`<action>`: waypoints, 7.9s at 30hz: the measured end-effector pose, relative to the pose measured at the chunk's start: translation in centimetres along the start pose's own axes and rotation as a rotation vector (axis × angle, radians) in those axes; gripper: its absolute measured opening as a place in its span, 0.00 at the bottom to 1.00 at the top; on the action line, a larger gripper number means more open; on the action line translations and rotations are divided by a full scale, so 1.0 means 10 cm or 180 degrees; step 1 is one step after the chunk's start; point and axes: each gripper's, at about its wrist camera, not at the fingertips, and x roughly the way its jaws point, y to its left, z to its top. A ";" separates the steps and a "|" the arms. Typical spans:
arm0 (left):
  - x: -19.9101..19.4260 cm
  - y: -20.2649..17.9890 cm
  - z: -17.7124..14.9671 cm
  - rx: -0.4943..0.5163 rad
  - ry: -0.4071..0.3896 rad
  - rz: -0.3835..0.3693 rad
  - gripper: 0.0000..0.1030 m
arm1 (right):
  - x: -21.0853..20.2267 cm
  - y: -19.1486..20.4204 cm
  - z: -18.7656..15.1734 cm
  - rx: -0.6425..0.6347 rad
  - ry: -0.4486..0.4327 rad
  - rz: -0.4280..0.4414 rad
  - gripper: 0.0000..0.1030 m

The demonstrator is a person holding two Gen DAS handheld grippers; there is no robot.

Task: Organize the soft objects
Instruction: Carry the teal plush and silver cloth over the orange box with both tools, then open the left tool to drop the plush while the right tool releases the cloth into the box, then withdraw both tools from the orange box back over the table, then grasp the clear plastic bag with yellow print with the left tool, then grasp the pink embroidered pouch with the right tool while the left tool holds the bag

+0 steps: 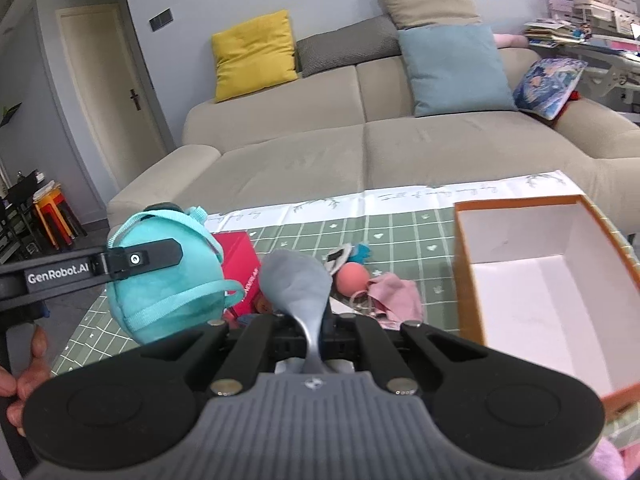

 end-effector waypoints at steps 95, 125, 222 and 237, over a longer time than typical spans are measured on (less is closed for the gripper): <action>1.71 -1.69 0.03 0.1470 0.1420 -0.0476 0.51 | 0.44 -1.60 0.00 0.0247 0.1049 -0.1218 0.64; 0.38 0.06 -0.84 0.0731 0.1293 0.0043 0.65 | 0.20 0.05 -0.72 -0.0388 0.0826 -0.0622 0.70; 1.07 0.52 -0.94 0.0180 0.1174 0.0318 0.00 | 1.23 -0.06 -0.74 -0.0257 0.1116 -0.0269 0.11; 1.53 0.57 -0.66 0.0301 0.0983 0.0539 0.00 | 1.92 -0.20 -0.50 -0.0948 0.0738 -0.0740 0.61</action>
